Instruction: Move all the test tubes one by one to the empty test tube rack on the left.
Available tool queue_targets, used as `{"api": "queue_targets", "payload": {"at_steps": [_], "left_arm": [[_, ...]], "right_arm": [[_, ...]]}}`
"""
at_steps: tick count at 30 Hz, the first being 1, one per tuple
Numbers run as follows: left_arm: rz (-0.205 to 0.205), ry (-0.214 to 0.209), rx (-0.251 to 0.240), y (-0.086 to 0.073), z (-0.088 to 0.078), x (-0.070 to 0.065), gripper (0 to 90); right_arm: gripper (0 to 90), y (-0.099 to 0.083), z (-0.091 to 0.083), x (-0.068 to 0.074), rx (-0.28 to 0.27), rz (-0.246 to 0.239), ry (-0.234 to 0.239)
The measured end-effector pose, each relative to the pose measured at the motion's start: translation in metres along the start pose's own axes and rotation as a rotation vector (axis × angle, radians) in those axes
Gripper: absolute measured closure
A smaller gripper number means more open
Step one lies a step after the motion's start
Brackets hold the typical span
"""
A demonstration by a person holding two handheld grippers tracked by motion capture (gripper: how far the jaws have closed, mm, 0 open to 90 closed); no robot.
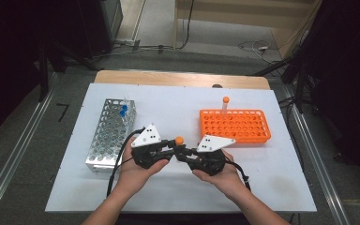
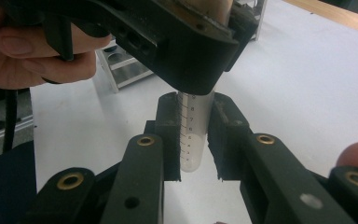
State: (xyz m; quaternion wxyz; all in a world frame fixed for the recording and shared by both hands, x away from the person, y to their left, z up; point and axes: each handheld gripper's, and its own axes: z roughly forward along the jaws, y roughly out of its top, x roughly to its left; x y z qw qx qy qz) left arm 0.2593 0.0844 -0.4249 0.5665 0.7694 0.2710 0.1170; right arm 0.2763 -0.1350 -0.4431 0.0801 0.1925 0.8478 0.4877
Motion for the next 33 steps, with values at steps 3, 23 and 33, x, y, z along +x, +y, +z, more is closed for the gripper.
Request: {"api": "queue_targets", "payload": {"at_steps": [3,23,33], "left_arm": [[0.002,0.008,-0.008,0.001,-0.002,0.001,74.7],[-0.082,0.222,-0.085,0.008,-0.059,0.054,74.7],[-0.14,0.346,-0.107,-0.004,-0.085,0.088,74.8]], "right_arm": [[69.6,0.0,-0.001,-0.001,-0.004,-0.005,0.018],[5.6,-0.013,-0.015,-0.026,-0.006,0.029,0.042],[0.0,-0.023,-0.027,-0.049,-0.012,0.067,0.043]]}}
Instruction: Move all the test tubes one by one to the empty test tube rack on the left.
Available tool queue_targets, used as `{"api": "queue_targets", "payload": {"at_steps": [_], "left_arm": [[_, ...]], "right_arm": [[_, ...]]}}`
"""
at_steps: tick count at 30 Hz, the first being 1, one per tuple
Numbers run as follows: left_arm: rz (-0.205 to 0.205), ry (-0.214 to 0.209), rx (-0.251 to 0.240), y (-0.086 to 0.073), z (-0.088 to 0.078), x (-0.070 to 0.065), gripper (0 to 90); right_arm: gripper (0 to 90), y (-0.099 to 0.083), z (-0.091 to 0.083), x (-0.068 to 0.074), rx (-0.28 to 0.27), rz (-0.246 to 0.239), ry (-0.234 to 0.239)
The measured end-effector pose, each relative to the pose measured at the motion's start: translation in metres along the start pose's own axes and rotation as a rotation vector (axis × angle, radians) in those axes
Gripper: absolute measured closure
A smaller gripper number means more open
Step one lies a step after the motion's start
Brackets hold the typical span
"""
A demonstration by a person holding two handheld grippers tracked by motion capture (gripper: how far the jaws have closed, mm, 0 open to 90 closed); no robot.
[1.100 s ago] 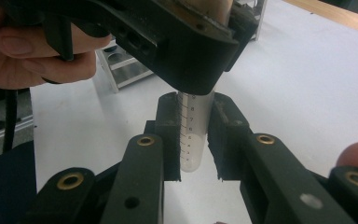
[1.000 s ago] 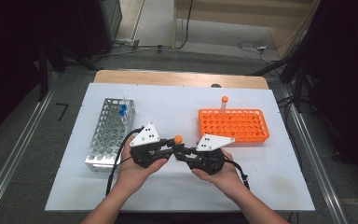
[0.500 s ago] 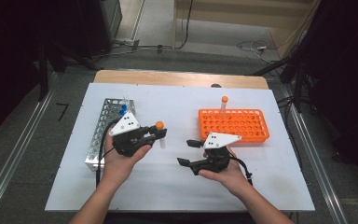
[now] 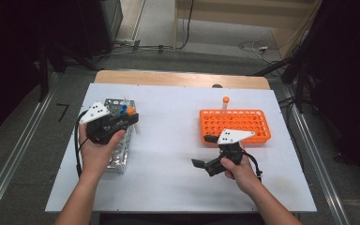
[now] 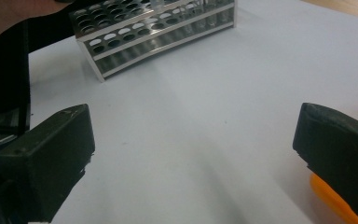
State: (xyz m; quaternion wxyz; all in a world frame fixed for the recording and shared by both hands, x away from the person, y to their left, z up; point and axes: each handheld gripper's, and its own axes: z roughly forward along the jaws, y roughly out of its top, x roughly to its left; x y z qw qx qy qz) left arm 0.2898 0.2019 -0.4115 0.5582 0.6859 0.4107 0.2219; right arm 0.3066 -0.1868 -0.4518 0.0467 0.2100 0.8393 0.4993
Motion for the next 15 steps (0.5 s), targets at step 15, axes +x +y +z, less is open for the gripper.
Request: {"api": "queue_targets", "payload": {"at_steps": [15], "left_arm": [[0.007,0.124,-0.017,-0.002,-0.007,0.018,74.8]], "right_arm": [[0.0,-0.004,-0.004,-0.007,0.003,0.019,-0.027]]}}
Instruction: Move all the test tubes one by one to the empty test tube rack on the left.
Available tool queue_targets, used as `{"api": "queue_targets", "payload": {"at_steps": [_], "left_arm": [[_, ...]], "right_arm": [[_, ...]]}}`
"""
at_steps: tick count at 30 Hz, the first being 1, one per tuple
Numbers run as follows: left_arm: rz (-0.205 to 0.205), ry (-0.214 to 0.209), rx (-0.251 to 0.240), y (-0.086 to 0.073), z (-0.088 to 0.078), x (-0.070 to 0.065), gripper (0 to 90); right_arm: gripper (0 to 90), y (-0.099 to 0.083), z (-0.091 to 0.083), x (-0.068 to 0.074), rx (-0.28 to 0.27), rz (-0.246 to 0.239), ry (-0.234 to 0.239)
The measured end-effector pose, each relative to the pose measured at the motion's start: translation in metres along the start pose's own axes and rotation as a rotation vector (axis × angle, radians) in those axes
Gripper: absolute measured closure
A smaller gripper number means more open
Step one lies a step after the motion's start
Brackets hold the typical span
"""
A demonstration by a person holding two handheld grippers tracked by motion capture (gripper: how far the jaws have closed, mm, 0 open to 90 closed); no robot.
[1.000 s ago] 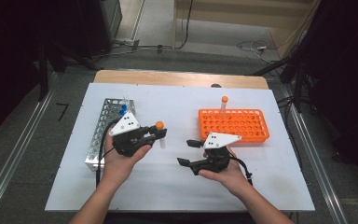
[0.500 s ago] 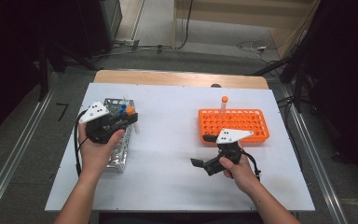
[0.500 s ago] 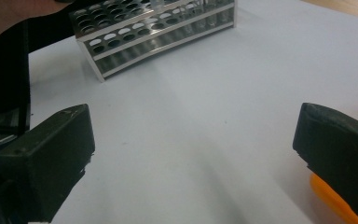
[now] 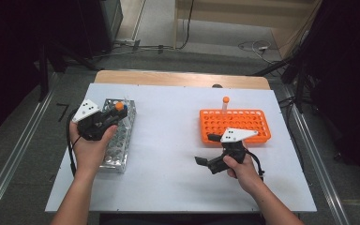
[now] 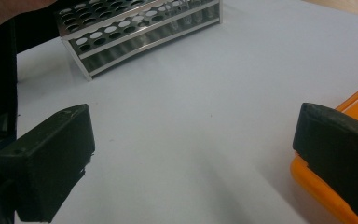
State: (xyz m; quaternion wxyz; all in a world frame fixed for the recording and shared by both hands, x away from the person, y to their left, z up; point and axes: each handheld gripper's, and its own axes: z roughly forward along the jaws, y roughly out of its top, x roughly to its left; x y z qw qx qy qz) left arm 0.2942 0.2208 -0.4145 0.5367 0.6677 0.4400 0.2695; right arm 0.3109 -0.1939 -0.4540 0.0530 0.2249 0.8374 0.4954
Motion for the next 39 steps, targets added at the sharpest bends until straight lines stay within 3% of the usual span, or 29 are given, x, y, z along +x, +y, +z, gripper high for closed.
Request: {"api": "queue_targets", "payload": {"at_steps": [15,20,24,35,39], "left_arm": [[0.028,0.062,-0.001,-0.007,0.0,0.003,74.7],[0.07,0.084,0.029,-0.011,0.006,0.0,74.7],[0.077,0.098,0.055,-0.014,0.007,-0.001,74.6],[0.075,0.114,0.162,-0.02,0.012,-0.007,70.6],[0.063,0.11,0.165,-0.02,0.012,-0.007,65.2]], "right_arm": [[0.0,-0.002,0.002,0.0,0.007,0.0,-0.001],[0.0,-0.002,0.003,0.0,0.008,-0.003,-0.002],[0.0,-0.003,0.003,0.0,0.009,-0.002,-0.006],[0.0,-0.004,0.004,0.0,0.015,-0.001,-0.013],[0.0,-0.004,0.004,-0.001,0.016,-0.002,-0.018]]}}
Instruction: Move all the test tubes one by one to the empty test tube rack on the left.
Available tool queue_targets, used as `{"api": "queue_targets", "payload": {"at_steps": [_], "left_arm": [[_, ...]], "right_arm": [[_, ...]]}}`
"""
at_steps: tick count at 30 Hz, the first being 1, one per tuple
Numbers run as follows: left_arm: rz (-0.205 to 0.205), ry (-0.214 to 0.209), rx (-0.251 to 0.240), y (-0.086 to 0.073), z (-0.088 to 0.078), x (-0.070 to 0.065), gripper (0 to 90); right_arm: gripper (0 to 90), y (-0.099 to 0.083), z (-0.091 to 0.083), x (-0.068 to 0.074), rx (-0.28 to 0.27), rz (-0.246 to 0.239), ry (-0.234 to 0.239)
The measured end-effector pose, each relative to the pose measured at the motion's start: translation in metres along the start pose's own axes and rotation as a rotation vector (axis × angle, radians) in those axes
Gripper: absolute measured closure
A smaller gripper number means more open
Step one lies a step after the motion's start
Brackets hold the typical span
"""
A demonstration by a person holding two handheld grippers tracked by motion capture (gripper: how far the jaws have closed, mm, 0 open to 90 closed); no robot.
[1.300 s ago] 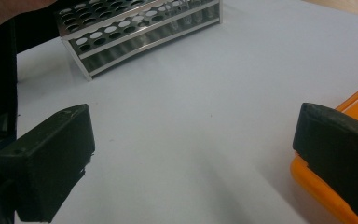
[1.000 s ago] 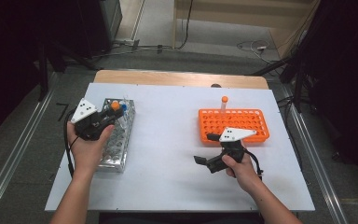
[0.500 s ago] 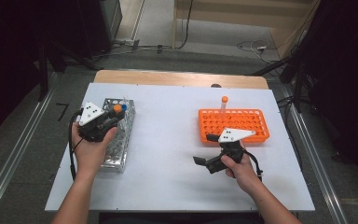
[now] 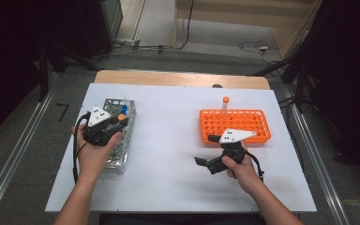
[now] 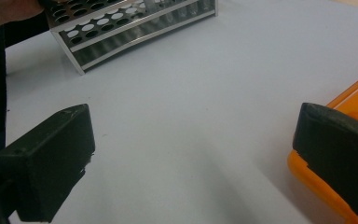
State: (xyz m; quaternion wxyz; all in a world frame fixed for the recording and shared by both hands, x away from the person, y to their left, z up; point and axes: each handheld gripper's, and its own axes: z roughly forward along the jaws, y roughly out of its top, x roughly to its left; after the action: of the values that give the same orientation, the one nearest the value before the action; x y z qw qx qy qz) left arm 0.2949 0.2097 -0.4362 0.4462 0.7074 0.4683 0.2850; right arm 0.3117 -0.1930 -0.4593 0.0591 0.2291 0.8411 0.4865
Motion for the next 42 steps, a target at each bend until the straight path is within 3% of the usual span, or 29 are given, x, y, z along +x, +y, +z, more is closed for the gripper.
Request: {"api": "queue_targets", "payload": {"at_steps": [6,9,11,13,19,24,32,34,42], "left_arm": [[-0.038,-0.014,-0.065,0.0,-0.007,0.002,54.0],[-0.068,-0.022,-0.109,0.001,-0.011,0.0,42.3],[-0.078,-0.025,-0.125,0.003,-0.013,-0.004,28.7],[-0.08,-0.058,-0.139,0.006,-0.014,-0.009,18.7],[-0.076,-0.189,-0.139,0.011,-0.011,-0.026,5.5],[-0.077,-0.231,-0.146,0.01,-0.008,-0.037,1.5],[-0.054,-0.299,-0.144,0.01,-0.004,-0.056,0.0],[-0.045,-0.307,-0.141,0.01,-0.003,-0.06,0.0],[-0.027,-0.333,-0.136,0.01,-0.001,-0.071,0.0]], "right_arm": [[0.0,0.001,-0.002,-0.002,-0.007,0.001,-0.012],[0.0,0.001,-0.004,-0.004,-0.015,0.006,-0.023],[0.0,0.002,-0.006,-0.007,-0.024,0.008,-0.039],[0.0,0.003,-0.008,-0.01,-0.033,0.018,-0.05],[0.0,0.007,-0.014,-0.022,-0.063,0.051,-0.099],[0.0,0.011,-0.019,-0.035,-0.09,0.093,-0.132],[4.1,0.017,-0.022,-0.067,-0.106,0.174,-0.249],[7.7,0.019,-0.018,-0.074,-0.08,0.192,-0.303],[31.5,0.026,-0.005,-0.097,-0.06,0.226,-0.438]]}}
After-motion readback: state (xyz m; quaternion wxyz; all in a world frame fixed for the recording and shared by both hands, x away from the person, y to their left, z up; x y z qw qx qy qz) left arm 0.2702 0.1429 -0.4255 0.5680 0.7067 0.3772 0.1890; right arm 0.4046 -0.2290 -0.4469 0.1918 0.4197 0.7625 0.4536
